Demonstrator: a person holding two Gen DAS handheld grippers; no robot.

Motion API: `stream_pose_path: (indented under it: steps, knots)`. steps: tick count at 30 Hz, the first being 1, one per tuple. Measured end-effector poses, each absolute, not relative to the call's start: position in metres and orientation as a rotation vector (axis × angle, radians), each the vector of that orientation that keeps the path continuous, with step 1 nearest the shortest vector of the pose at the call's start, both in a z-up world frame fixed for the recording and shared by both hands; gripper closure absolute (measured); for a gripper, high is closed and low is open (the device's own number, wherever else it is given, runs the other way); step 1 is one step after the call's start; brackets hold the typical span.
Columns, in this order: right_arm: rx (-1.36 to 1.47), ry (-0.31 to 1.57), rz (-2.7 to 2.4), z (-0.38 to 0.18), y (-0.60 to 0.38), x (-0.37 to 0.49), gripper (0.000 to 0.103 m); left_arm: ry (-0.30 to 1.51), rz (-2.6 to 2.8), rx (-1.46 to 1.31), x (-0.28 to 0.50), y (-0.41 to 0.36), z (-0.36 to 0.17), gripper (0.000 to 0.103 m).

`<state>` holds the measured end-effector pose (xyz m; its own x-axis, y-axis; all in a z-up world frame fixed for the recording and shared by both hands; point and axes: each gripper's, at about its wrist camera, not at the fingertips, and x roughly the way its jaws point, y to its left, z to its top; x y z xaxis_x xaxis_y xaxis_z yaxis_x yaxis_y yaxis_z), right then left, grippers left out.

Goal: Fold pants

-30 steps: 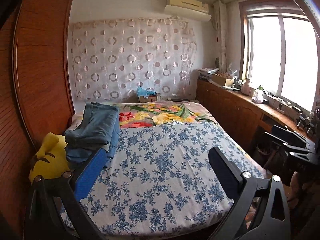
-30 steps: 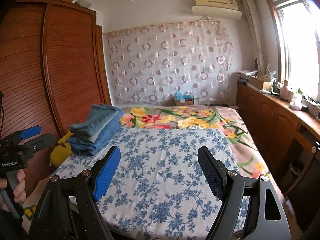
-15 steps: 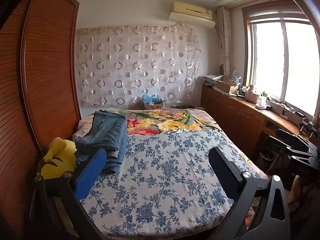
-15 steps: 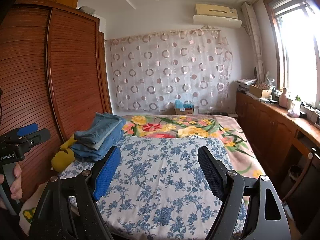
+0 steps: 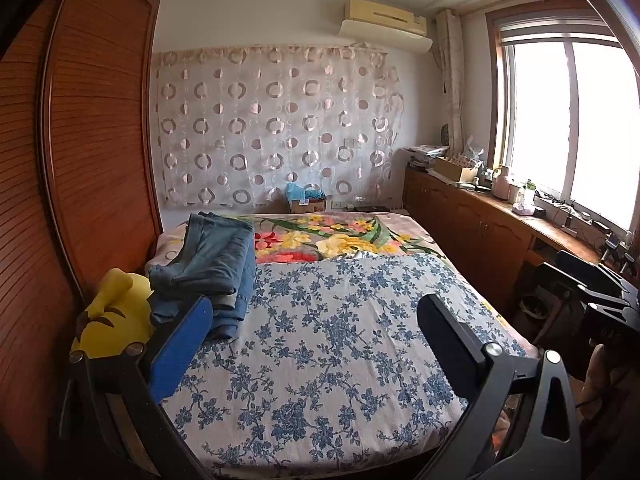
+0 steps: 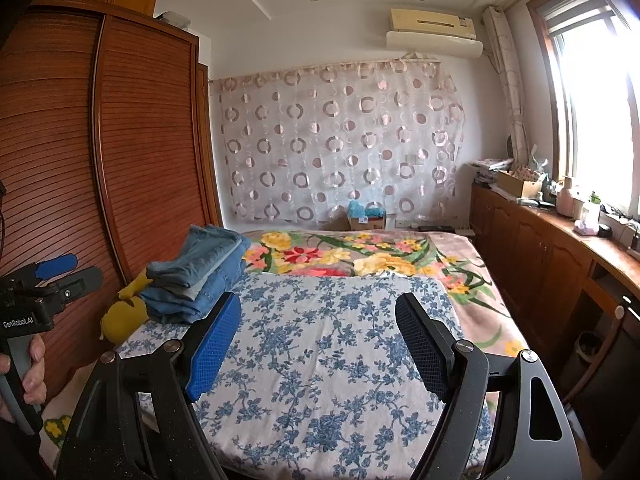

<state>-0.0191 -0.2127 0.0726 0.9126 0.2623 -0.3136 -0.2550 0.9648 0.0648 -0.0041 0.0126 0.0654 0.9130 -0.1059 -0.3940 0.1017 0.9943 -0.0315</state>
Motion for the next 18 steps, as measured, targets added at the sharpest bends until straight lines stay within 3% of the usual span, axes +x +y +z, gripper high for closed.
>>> stream_pose_path:
  steps: [18]
  knots:
    - [0.023,0.327,0.271,0.0713,-0.2139,-0.0182,0.022,0.407,-0.107,-0.011,-0.0027,0.0135,0.0664,0.001]
